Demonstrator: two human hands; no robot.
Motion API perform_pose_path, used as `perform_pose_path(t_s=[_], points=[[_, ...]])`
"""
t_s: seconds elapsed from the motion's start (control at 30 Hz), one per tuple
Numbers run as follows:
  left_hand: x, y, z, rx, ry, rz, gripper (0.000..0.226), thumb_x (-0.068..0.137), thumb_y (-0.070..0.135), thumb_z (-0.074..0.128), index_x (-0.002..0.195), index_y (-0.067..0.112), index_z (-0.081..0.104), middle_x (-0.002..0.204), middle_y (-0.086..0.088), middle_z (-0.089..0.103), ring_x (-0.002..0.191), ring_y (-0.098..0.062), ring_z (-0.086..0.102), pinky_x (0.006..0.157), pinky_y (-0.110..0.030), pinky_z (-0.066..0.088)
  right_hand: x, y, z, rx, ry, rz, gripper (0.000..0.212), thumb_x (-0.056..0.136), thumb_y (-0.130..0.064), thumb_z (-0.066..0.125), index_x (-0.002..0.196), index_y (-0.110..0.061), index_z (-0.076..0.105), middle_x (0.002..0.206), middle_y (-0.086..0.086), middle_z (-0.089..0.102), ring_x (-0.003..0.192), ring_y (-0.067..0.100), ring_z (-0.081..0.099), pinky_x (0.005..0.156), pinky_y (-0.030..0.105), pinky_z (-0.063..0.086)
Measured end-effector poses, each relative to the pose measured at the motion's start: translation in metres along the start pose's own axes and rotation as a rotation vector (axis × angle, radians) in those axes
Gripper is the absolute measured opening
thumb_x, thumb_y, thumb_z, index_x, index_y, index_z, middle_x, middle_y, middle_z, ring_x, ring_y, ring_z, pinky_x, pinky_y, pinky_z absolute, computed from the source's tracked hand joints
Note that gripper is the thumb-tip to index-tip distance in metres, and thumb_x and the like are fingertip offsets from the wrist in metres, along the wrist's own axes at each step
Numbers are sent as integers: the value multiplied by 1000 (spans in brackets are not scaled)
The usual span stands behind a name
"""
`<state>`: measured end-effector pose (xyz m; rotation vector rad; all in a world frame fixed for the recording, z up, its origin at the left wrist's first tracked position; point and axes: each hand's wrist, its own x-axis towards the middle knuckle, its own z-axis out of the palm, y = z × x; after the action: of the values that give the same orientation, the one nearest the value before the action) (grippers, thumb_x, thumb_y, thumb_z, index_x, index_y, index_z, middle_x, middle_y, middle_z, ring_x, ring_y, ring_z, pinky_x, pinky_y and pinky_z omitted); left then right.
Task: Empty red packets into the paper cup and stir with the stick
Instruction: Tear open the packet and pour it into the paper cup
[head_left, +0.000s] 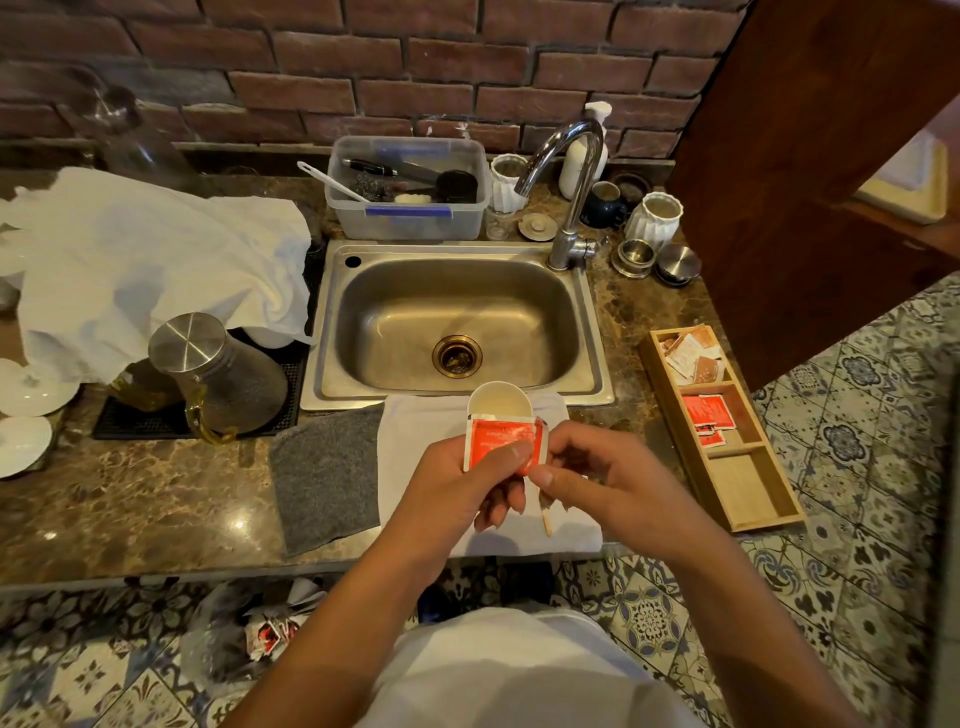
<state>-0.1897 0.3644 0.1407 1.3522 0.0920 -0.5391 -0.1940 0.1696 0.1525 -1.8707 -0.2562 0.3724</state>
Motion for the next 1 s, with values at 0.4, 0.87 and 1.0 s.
perform_pose_path(t_s=[0.4,0.87,1.0], points=[[4,-7,-9,-71,-15,-11,18,85,32,70,74,17,70,59,-5,58,48,-13,45,49,-24,37,8,2,8,43,54,-35,22,92,-34,66,98,-14,72,85,8,72,78,24,70,74,43,58],[16,-9,-8,-432,28,-102,15,94,15,62,84,4,63,58,-6,54,40,-8,37,39,-20,28,22,11,32,-346,362,-278,19,98,-25,59,98,-10,71,90,-5,69,81,13,62,68,35,52],[19,-8,-6,-511,-2,-127,14,92,17,63,86,5,62,59,-5,53,41,-8,35,38,-20,26,23,11,39,-368,456,-322,16,97,-21,60,97,-10,70,88,-4,67,79,11,60,66,31,51]])
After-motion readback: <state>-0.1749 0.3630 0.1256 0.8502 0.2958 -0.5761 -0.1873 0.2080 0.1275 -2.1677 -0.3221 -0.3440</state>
